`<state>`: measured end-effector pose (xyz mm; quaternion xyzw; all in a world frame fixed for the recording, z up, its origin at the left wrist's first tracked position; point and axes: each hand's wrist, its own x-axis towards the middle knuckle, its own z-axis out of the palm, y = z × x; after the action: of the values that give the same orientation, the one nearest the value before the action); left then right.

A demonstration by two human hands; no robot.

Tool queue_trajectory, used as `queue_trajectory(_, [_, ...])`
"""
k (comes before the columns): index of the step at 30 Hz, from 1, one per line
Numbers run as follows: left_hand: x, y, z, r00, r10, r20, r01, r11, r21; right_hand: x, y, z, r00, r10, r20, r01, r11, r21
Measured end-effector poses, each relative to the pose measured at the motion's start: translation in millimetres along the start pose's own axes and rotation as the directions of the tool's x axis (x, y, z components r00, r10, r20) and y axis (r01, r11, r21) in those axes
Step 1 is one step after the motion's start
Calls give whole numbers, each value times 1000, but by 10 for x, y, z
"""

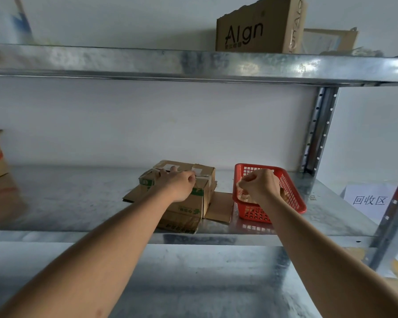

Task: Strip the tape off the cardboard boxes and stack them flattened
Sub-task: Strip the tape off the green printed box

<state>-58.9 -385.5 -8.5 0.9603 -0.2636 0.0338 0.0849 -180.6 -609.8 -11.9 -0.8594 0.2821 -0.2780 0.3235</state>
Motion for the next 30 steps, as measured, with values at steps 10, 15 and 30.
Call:
queue_trajectory(10, [23,6,-10,1000,-5,10,5,1000,-19,9,-18,-125,992,-65,108,92,959,-268])
queue_trajectory(15, [2,37,-30,1000,-21,19,21,1000,3,-20,-113,-204,991,-91,103,117,950,-289])
queue_trajectory(30, [-47,78,-76,999,-35,32,35,999,-3,-35,-75,-187,933,-246,264,282,953,-108])
